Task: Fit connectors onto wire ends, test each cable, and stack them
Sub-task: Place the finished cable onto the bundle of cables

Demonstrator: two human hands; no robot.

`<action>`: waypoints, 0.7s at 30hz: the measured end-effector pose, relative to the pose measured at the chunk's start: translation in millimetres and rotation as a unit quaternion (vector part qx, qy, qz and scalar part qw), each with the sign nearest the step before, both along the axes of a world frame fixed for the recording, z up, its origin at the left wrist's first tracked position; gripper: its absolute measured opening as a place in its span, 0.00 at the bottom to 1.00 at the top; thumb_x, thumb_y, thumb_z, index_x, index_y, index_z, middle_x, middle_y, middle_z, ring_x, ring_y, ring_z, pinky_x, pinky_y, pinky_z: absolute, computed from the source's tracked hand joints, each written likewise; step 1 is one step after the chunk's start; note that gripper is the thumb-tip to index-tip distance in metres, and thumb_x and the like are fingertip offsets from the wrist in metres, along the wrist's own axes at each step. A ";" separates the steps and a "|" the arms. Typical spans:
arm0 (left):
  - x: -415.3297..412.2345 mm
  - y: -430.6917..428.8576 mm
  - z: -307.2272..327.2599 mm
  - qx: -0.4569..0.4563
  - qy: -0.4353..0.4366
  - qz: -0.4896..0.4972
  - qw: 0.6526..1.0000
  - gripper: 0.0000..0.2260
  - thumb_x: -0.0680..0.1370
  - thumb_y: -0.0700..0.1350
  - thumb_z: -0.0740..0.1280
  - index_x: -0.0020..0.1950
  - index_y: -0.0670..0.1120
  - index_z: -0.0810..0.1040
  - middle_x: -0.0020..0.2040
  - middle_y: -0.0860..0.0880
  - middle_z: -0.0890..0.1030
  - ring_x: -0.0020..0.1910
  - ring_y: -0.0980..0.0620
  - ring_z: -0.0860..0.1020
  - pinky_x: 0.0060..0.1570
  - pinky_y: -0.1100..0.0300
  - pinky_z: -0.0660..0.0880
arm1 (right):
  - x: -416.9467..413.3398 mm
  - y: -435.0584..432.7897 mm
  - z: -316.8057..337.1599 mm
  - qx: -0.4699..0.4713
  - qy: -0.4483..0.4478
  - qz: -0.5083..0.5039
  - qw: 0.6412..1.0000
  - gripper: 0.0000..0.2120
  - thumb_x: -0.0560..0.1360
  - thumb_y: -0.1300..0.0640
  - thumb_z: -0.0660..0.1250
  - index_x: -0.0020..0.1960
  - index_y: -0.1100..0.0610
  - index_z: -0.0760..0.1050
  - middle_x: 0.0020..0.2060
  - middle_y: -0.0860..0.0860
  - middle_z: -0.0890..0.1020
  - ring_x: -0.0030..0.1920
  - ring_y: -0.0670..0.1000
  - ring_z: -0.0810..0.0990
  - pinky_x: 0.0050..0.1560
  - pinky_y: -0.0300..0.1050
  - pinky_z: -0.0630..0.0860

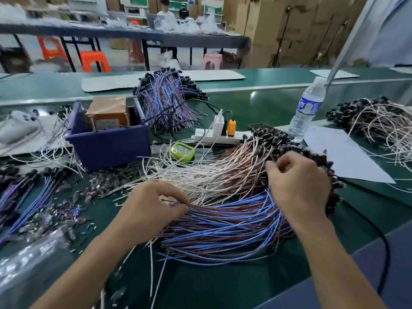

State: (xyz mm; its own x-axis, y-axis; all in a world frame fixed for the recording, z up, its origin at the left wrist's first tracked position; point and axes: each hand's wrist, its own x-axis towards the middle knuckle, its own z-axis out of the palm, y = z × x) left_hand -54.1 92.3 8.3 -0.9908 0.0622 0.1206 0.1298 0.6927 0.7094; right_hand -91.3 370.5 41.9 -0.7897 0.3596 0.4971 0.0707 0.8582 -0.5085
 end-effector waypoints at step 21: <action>33.6 -201.7 -29.7 -0.133 0.072 0.491 0.858 0.07 0.74 0.46 0.75 0.51 0.52 0.88 0.45 0.46 0.83 0.48 0.43 0.79 0.50 0.53 0.75 | -21.8 -366.8 -43.6 -0.092 -0.268 0.494 0.822 0.11 0.76 0.62 0.66 0.51 0.50 0.85 0.46 0.48 0.86 0.47 0.48 0.83 0.49 0.36 0.75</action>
